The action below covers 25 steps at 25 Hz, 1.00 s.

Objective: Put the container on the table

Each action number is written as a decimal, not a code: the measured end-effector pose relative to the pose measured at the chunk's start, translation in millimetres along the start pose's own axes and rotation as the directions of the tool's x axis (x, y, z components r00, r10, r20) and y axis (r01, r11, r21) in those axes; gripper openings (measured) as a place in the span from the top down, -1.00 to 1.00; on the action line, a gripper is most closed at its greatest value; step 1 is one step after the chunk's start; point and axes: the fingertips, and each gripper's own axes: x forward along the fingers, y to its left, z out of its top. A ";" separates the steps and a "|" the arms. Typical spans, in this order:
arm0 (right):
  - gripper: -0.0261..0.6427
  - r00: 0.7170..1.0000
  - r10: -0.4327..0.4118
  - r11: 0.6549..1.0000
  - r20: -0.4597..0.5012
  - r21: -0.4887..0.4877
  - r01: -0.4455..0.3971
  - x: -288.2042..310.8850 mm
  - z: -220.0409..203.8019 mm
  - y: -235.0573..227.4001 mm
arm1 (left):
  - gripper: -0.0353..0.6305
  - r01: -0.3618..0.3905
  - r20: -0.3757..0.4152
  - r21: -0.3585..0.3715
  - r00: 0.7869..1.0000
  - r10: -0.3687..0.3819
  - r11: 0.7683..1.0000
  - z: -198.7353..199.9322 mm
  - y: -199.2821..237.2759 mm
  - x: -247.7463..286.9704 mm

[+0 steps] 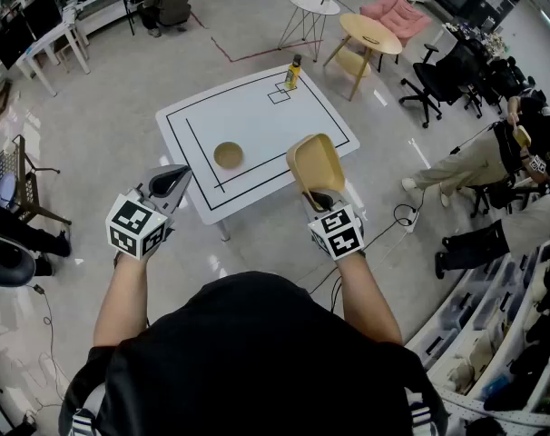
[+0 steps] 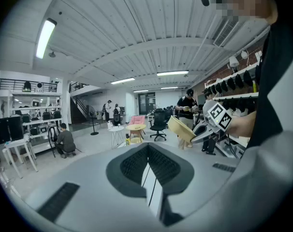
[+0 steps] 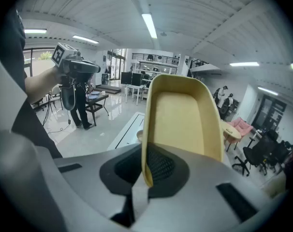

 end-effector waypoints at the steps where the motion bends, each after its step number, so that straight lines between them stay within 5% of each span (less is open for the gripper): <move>1: 0.89 1.000 0.001 1.000 -0.001 0.005 -0.001 -1.6 -0.1 4.0 | 0.88 0.004 0.000 -0.003 1.000 -0.004 1.000 -0.7 -0.5 -3.2; 25: 0.89 0.999 -0.037 0.998 0.020 0.046 0.036 -5.9 2.0 -21.5 | 0.87 0.070 -0.018 -0.003 0.997 -0.070 0.998 -1.8 -11.7 21.4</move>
